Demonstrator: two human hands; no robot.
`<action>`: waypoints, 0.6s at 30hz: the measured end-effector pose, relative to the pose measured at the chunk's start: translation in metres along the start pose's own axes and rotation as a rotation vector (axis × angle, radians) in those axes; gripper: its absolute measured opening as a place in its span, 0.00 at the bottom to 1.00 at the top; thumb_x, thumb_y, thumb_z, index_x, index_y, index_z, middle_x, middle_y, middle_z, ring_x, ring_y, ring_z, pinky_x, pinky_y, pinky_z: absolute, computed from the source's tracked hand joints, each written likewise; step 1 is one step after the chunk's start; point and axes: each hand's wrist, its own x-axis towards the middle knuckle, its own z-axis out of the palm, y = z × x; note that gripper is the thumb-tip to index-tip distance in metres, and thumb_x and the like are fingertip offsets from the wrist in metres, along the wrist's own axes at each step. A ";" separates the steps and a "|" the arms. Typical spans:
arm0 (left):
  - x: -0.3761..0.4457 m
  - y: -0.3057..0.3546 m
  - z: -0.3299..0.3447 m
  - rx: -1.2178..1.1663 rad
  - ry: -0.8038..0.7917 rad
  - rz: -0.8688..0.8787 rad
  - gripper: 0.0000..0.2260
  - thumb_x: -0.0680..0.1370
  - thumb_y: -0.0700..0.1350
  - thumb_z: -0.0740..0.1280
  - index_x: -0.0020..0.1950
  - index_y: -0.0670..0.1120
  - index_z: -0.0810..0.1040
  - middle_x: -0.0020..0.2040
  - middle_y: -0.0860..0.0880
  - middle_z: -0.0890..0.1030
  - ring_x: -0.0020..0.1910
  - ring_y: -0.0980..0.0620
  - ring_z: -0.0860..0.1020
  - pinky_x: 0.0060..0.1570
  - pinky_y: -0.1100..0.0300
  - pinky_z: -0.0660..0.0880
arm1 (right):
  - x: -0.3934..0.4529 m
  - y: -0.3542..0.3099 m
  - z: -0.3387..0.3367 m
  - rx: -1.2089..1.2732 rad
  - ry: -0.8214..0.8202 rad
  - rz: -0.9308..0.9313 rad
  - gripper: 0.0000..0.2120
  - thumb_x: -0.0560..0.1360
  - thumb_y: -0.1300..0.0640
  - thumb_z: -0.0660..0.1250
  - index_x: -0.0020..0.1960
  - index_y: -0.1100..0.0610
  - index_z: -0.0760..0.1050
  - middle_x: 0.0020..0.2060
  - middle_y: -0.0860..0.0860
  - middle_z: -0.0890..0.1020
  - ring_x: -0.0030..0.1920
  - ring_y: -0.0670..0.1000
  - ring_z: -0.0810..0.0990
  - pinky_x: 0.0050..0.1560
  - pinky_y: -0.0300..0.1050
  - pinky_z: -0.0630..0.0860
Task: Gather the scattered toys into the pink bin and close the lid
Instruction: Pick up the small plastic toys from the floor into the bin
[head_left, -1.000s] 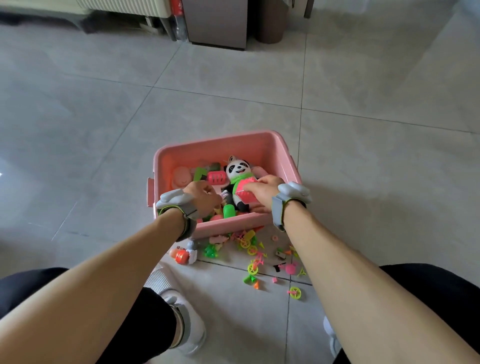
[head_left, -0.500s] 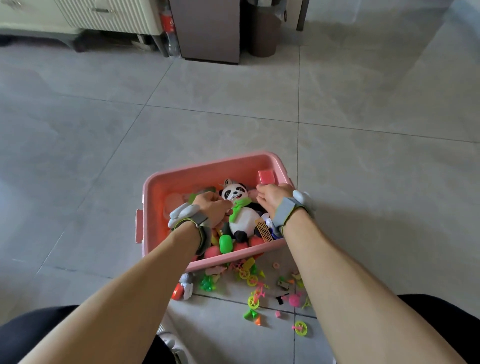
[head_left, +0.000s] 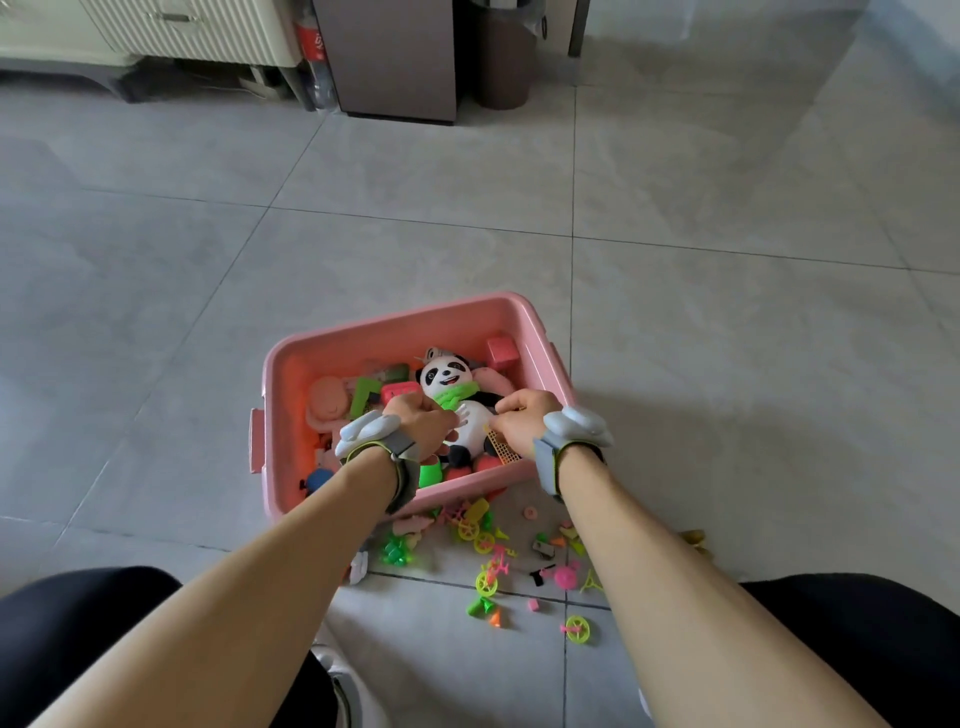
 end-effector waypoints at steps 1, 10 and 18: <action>-0.005 -0.001 0.002 -0.001 0.010 -0.006 0.05 0.77 0.41 0.69 0.48 0.40 0.74 0.37 0.44 0.80 0.28 0.51 0.74 0.23 0.63 0.72 | -0.003 0.004 -0.002 -0.006 0.001 -0.007 0.10 0.74 0.59 0.67 0.54 0.55 0.80 0.43 0.49 0.78 0.45 0.51 0.78 0.44 0.39 0.72; -0.027 -0.010 0.018 0.251 0.137 0.149 0.09 0.76 0.39 0.65 0.36 0.43 0.75 0.31 0.46 0.74 0.27 0.50 0.71 0.31 0.61 0.69 | -0.041 0.030 -0.020 -0.070 0.032 -0.098 0.08 0.74 0.57 0.67 0.51 0.58 0.81 0.45 0.52 0.79 0.44 0.51 0.75 0.42 0.37 0.69; -0.064 -0.046 0.048 0.493 0.058 0.333 0.03 0.75 0.43 0.66 0.43 0.48 0.80 0.35 0.51 0.78 0.30 0.53 0.74 0.26 0.66 0.70 | -0.083 0.069 -0.030 -0.153 0.041 -0.075 0.10 0.72 0.60 0.62 0.47 0.49 0.78 0.44 0.50 0.81 0.45 0.54 0.80 0.45 0.44 0.79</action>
